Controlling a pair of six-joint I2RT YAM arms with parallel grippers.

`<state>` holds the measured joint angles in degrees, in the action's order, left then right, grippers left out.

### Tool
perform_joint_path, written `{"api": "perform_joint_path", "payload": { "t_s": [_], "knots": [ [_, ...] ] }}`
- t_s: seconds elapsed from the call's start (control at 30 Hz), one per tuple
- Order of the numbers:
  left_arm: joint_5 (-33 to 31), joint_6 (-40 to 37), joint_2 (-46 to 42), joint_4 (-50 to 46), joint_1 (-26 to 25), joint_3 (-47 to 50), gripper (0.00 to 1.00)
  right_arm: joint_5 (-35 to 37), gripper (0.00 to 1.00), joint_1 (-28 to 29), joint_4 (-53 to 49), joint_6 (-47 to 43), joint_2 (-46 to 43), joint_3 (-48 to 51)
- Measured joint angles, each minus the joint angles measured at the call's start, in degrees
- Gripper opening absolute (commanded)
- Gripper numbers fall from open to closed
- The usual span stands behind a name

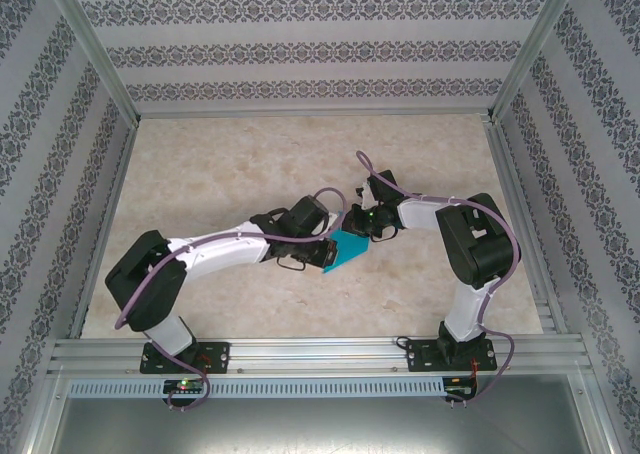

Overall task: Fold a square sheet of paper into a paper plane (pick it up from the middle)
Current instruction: Fourth fold the wing at the center of the table.

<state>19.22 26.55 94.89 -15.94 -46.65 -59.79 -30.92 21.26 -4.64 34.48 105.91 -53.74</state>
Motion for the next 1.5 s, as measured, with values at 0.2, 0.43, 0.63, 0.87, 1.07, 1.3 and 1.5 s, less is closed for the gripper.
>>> {"api": "perform_joint_path", "payload": {
  "t_s": [0.2, 0.43, 0.63, 0.87, 1.07, 1.3, 1.5],
  "knots": [
    [0.0, 0.0, 6.1, 2.6, 1.7, -0.9, 0.0, 0.0, 0.1, 0.3, 0.2, 0.0, 0.0, 0.0],
    [-0.2, 0.0, 9.4, 4.7, 2.5, -0.8, 0.0, 0.0, 0.1, 0.3, 0.2, 0.0, 0.0, 0.0],
    [0.3, 0.0, 10.8, 7.2, 2.5, 1.1, 0.0, 0.0, 0.1, 0.3, 0.1, 0.0, -0.1, 0.0],
    [1.8, -0.3, 10.9, 10.2, 3.0, 2.5, 0.0, 0.0, 0.11, -0.3, 0.1, 0.0, -0.1, 0.0],
    [2.1, -1.1, 10.6, 12.5, 3.0, 4.0, 0.0, -0.4, 0.12, -2.3, 0.3, 0.0, -0.1, 0.0],
    [2.1, -2.0, 9.9, 15.8, 3.0, 6.3, 0.0, -1.6, 0.13, -6.1, 1.3, 0.2, 1.2, -1.0],
    [2.1, -2.2, 9.5, 17.9, 3.0, 7.7, 0.0, -1.9, 0.13, -7.8, 1.2, 0.2, 2.7, -3.3]
  ]
}}
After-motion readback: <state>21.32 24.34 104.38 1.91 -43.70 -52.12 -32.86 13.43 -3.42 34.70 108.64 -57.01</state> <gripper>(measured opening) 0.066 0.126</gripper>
